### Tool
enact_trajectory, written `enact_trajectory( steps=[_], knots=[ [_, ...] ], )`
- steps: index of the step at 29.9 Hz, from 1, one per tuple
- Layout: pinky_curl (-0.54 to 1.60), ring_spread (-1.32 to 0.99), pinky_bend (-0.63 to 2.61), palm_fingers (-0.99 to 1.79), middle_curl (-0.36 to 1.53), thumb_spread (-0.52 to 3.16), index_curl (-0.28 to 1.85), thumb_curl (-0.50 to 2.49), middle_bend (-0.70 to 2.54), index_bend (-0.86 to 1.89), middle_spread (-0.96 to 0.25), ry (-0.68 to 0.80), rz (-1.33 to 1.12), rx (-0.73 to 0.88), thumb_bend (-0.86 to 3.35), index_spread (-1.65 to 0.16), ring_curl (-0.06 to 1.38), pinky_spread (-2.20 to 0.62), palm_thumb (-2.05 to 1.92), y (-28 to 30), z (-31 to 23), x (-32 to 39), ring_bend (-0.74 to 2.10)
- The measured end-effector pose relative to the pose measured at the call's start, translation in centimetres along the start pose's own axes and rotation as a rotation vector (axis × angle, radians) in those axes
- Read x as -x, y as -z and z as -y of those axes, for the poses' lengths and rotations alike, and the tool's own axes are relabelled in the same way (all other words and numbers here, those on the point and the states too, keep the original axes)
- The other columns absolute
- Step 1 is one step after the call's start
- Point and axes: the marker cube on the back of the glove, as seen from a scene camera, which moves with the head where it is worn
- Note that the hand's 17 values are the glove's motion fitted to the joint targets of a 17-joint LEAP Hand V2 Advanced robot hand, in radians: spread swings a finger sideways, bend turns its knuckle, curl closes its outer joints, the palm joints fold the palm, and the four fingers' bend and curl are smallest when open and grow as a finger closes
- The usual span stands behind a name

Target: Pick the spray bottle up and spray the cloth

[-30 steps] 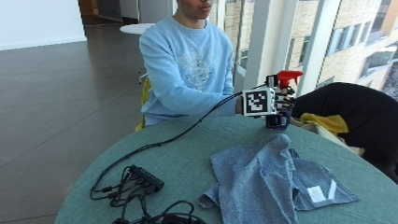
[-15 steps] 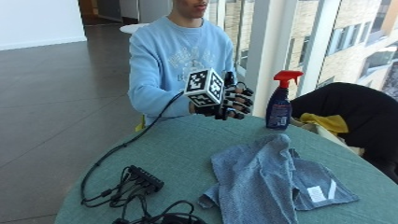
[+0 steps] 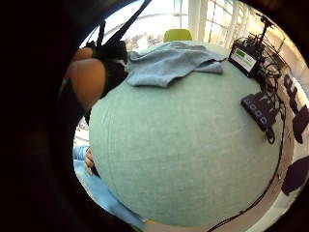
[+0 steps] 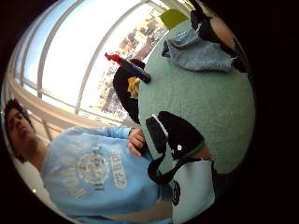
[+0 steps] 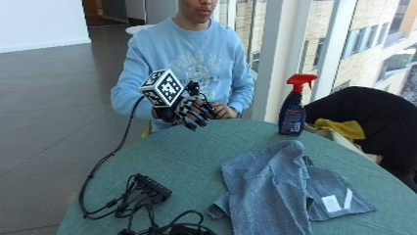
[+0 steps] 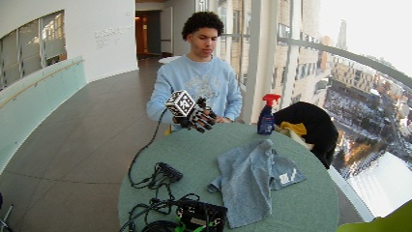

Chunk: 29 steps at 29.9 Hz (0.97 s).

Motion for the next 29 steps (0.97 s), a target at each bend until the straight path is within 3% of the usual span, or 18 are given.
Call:
enact_trajectory(
  steps=[7, 29],
  knots=[
    [0.36, -0.06, 0.24, 0.78, 0.42, 1.07, 0.25, 0.34, 0.21, 0.1, -0.08, -0.007, -0.045, 0.001, -0.02, -0.31, 0.39, 0.17, 0.62, 0.6, -2.8, -0.9, 0.54],
    [0.36, -0.06, 0.21, 0.81, 0.43, 1.11, 0.23, 0.33, 0.22, 0.11, -0.08, -0.016, 0.003, 0.039, -0.01, -0.31, 0.38, 0.17, 0.66, -0.3, -3.9, -1.6, 0.53]
  ],
)
